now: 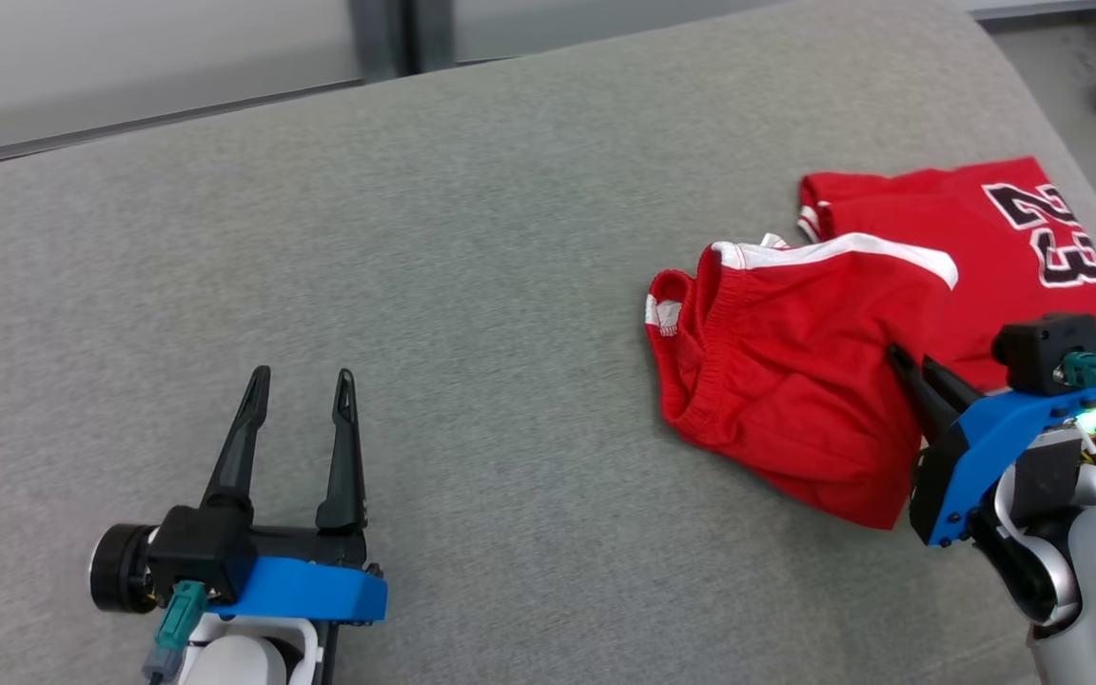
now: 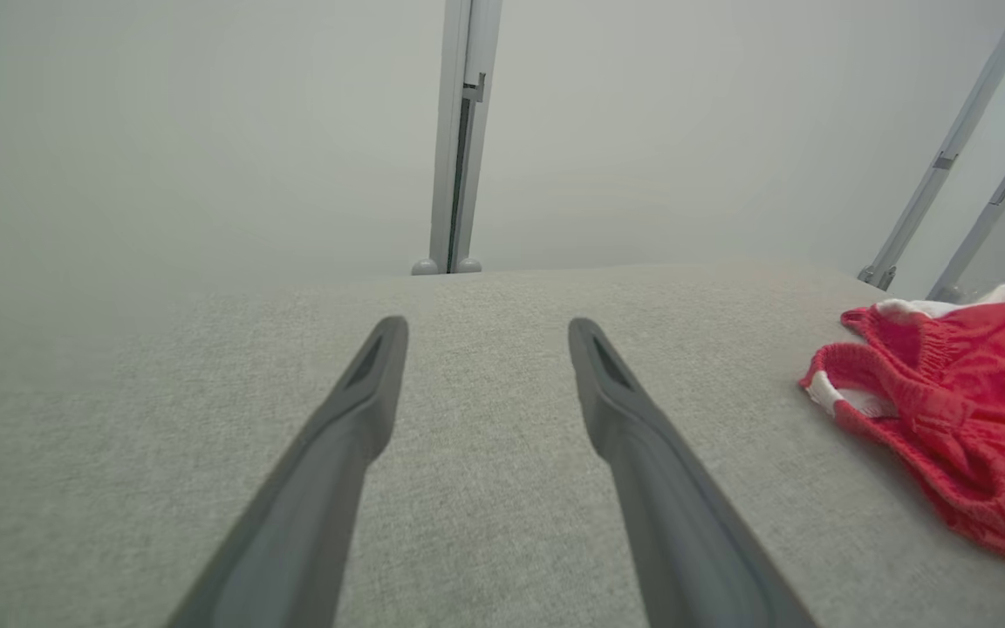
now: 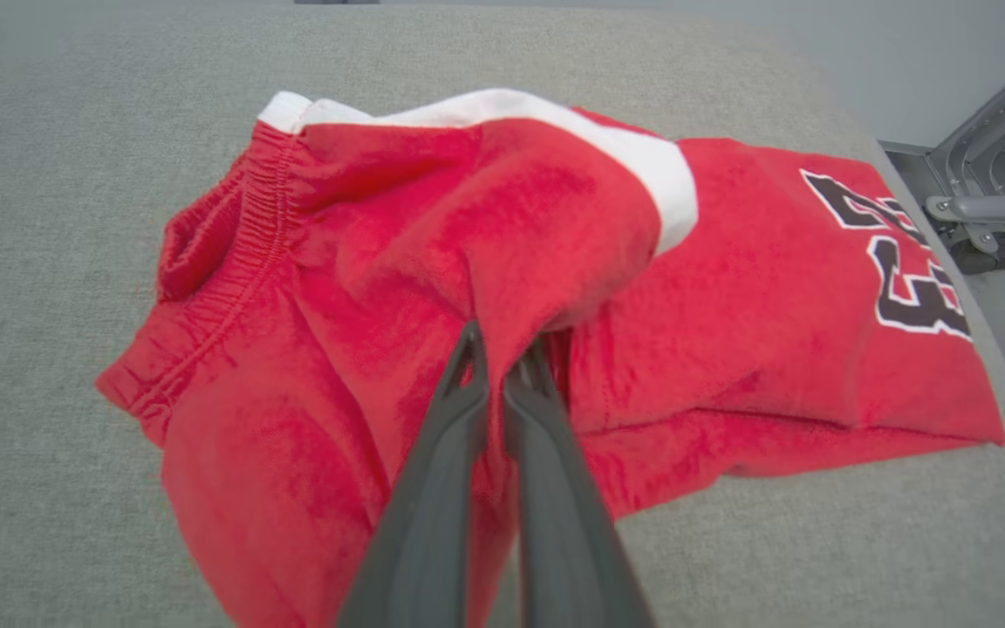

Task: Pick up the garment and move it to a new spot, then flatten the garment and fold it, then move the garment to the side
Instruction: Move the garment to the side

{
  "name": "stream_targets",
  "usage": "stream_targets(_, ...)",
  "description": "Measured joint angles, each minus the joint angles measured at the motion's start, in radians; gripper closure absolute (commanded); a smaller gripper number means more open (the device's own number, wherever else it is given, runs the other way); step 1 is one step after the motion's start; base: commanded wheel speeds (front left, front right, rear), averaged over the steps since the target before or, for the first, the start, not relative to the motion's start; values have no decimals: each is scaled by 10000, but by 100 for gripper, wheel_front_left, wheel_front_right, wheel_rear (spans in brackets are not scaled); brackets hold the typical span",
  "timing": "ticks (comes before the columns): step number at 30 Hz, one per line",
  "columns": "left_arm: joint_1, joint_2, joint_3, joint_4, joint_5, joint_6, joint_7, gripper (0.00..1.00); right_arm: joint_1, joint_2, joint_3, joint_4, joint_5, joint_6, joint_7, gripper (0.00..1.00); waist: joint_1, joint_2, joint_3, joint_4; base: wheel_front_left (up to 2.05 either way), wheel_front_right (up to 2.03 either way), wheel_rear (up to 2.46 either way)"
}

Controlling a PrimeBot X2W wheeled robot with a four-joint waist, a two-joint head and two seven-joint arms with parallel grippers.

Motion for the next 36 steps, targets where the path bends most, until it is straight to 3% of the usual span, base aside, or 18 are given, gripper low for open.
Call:
stream_targets(9,-190,98,-96,81,27,12,81,0,-608,270,-8,213,-140,2,-25,100,0,0,9,-205,0,0,0)
stream_targets(19,-188,38,-251,140,-48,42,59,0,-1323,-1969,-1068,579,-196,0,1459,100,0,0,-37,602,0,0,0)
stream_targets(24,-212,36,-428,171,-29,59,38,0,-1918,-2635,-1916,1674,-290,0,1781,100,0,0,105,1130,0,0,0)
stream_targets(28,-223,40,-522,165,-13,88,40,0,-2254,-2715,-2552,2640,-635,2,1538,100,0,0,236,1556,0,0,0)
stream_targets(29,-222,42,-545,171,-12,90,42,0,-2341,-2727,-2660,2811,-746,0,1244,66,0,0,266,1647,0,0,0)
stream_targets(30,-222,44,-573,174,-6,94,46,0,-2471,-2727,-2731,3007,-859,0,1009,0,0,0,292,1730,0,0,0)
stream_targets(36,-214,36,-711,236,-13,115,82,0,-2688,-2341,-2692,3939,-1440,0,-324,0,-1,0,227,1917,0,0,0)
